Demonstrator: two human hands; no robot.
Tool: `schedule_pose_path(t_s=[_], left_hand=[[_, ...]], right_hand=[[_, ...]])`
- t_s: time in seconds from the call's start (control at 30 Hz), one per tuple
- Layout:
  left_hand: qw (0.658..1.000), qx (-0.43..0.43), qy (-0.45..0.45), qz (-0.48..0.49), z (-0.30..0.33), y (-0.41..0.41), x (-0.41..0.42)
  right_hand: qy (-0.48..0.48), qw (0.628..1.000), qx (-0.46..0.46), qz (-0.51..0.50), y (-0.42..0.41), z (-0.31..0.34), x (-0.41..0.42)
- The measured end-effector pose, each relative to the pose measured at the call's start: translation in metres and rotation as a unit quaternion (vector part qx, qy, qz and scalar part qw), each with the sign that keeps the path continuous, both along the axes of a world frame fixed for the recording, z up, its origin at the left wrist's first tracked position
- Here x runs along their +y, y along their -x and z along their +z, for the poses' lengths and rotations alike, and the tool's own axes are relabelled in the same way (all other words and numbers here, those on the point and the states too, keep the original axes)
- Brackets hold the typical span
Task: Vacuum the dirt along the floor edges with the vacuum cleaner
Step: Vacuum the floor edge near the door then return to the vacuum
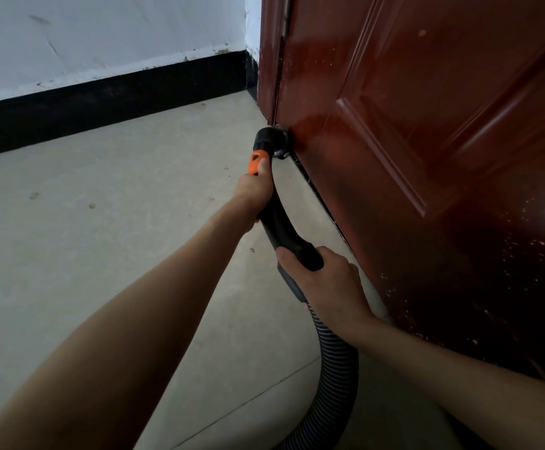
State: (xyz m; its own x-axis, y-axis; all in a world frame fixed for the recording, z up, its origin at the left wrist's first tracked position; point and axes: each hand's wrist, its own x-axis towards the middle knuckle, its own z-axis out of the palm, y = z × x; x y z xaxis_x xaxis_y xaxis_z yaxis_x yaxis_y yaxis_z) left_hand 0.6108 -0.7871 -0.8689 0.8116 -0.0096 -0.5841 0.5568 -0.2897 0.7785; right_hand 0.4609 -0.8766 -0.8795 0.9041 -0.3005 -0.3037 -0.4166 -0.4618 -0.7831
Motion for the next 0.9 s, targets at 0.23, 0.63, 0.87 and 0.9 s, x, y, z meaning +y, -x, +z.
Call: schedule_pose_path(t_s=[0.23,0.63,0.87,0.9], left_hand=[[0.998,-0.010,0.021,0.054,0.011,0.010,0.020],[0.982,0.022,0.011,0.186,0.002,0.056,0.095],[0.987,0.032,0.012,0.159,0.006,0.061,0.084],[0.988,0.031,0.014,0.149,0.007,0.061,0.081]], right_hand=[[0.013,0.999,-0.018,0.045,0.004,0.021,0.000],[-0.011,0.985,0.062,0.161,0.022,0.041,0.045],[-0.018,0.987,0.070,0.145,0.029,0.042,0.039],[-0.019,0.988,0.069,0.140,0.030,0.042,0.037]])
